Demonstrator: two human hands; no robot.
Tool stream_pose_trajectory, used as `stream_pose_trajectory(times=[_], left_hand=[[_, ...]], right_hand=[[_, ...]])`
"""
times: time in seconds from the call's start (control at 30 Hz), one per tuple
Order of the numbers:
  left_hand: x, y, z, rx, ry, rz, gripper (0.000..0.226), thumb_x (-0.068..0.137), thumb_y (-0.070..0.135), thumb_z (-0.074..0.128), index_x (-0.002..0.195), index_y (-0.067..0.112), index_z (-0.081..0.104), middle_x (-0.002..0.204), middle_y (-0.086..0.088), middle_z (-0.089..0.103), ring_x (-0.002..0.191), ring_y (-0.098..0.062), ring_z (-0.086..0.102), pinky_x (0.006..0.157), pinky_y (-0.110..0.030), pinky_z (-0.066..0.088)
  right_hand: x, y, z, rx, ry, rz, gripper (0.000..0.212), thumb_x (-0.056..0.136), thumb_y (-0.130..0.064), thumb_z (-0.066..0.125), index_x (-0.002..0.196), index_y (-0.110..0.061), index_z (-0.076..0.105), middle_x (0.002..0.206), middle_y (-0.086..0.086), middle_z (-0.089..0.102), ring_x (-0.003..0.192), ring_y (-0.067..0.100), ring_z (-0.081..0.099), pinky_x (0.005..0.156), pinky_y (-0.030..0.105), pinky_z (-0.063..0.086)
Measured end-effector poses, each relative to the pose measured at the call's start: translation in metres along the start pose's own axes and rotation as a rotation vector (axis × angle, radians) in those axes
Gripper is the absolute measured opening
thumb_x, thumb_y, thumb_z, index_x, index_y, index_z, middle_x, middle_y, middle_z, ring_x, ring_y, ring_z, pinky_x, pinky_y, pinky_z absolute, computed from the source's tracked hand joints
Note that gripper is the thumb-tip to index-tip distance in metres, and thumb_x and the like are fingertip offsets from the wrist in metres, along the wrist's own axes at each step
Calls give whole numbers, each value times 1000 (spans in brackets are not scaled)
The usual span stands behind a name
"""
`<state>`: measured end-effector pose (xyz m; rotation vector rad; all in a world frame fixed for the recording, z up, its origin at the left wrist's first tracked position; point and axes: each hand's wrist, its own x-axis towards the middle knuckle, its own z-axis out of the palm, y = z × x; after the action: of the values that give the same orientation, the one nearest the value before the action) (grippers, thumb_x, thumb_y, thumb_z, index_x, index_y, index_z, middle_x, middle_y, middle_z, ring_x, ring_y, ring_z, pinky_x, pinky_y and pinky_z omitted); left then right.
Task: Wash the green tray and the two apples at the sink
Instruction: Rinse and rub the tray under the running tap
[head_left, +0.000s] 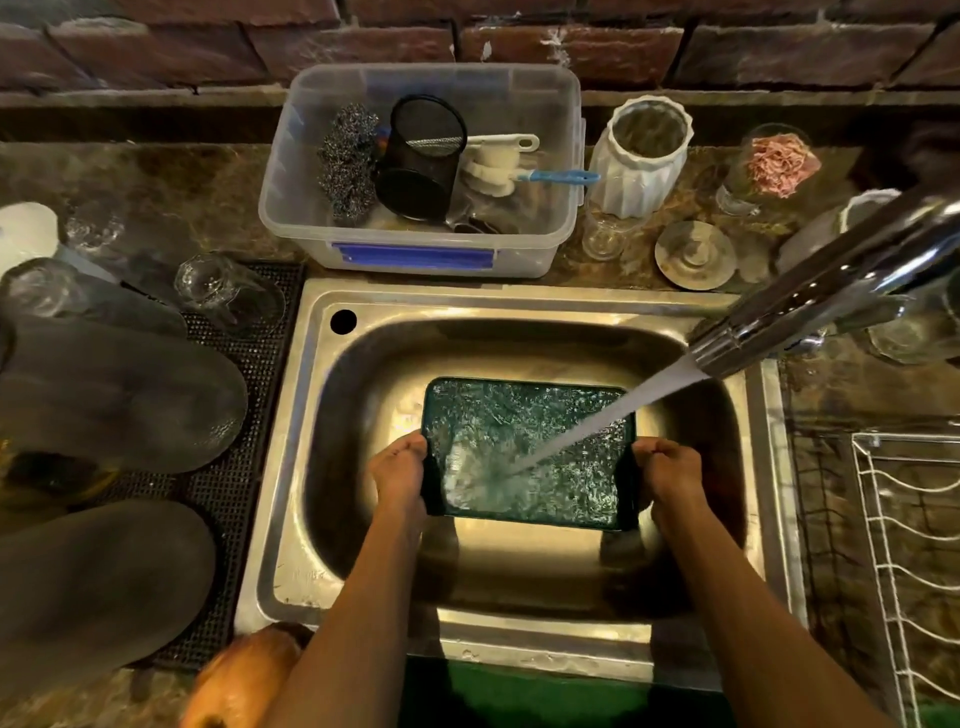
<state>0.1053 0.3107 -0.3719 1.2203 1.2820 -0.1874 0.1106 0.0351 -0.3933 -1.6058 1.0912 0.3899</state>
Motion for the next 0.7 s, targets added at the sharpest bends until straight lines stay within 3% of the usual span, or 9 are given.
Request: stream_pose_trajectory(times=[0.07, 0.13, 0.23, 0.43, 0.5, 0.6, 0.7], left_hand=[[4, -1, 2, 2, 11, 7, 26, 89, -8, 54, 79, 11, 69, 77, -11, 64, 70, -26, 60, 55, -26, 52], [8, -3, 3, -3, 31, 11, 27, 88, -9, 53, 78, 11, 69, 74, -9, 63, 74, -27, 60, 56, -27, 50], [9, -7, 3, 9, 36, 15, 32, 89, -11, 52, 74, 13, 68, 72, -8, 62, 69, -27, 60, 50, -26, 51], [13, -11, 2, 79, 41, 28, 35, 90, -9, 51, 73, 17, 67, 79, -5, 63, 70, -18, 57, 62, -27, 47], [13, -11, 1, 95, 37, 45, 34, 91, -8, 51, 73, 16, 67, 80, -7, 64, 75, -22, 60, 67, -30, 51], [15, -12, 1, 116, 48, 47, 33, 92, -6, 55, 72, 17, 68, 81, -9, 66, 88, -30, 63, 81, -38, 55], [14, -12, 1, 110, 37, 56, 33, 93, -7, 53, 74, 16, 67, 74, -5, 64, 74, -25, 61, 55, -24, 55]], right_hand=[[5, 4, 4, 19, 5, 15, 34, 94, 9, 48, 71, -13, 59, 72, 10, 59, 64, 22, 55, 54, 27, 45], [10, 8, 6, 15, 4, 31, 33, 94, 10, 50, 72, -12, 60, 80, 15, 62, 73, 27, 58, 66, 32, 47], [14, 12, 8, 1, 13, 39, 34, 94, 10, 49, 70, -12, 59, 73, 9, 59, 70, 23, 55, 62, 29, 44], [19, 19, 12, -65, 42, 23, 36, 94, 2, 53, 65, -18, 62, 69, 5, 61, 68, 24, 58, 63, 30, 47], [22, 22, 11, -83, 48, 23, 33, 92, -3, 58, 65, -19, 65, 77, 10, 67, 82, 34, 68, 76, 45, 58], [22, 23, 10, -98, 41, 32, 31, 92, -5, 60, 65, -21, 65, 82, 12, 68, 95, 41, 69, 87, 57, 57], [17, 20, 9, -101, 45, 26, 31, 93, -5, 60, 66, -20, 64, 79, 9, 66, 92, 38, 68, 89, 57, 56]])
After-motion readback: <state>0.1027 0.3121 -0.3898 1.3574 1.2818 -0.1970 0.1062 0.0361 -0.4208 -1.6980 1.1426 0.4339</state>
